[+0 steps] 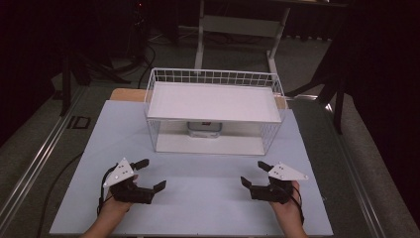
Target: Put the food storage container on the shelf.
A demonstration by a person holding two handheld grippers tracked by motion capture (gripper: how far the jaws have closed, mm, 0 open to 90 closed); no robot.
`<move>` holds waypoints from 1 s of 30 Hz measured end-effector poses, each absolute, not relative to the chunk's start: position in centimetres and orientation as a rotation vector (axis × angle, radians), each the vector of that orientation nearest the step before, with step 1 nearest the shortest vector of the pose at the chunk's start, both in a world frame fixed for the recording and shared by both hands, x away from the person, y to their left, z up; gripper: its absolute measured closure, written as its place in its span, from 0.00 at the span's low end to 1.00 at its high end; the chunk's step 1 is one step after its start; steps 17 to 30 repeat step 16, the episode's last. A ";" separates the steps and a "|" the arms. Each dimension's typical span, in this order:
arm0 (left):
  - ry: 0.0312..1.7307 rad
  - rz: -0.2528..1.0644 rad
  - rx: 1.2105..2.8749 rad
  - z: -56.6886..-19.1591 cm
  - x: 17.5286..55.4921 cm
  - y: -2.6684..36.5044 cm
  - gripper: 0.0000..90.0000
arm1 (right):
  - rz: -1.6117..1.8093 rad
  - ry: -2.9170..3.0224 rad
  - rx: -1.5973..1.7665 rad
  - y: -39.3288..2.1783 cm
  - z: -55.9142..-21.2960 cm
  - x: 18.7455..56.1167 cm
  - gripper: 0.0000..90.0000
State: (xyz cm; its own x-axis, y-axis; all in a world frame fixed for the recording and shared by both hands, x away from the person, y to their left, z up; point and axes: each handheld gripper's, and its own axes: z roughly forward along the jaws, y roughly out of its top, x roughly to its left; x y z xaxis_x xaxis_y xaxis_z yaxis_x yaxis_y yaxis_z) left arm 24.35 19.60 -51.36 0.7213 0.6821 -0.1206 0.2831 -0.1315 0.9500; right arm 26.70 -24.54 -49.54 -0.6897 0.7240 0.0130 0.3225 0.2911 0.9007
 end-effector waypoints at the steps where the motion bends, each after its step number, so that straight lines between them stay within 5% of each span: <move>1: 0.770 0.407 1.714 -51.3 24.3 19.6 0.03 | 1.371 2.161 0.956 -24.6 -49.6 26.8 0.17; 30: 0.768 0.375 1.708 -51.5 24.4 19.7 0.03 | 1.369 2.151 1.079 -25.7 -50.4 27.9 0.18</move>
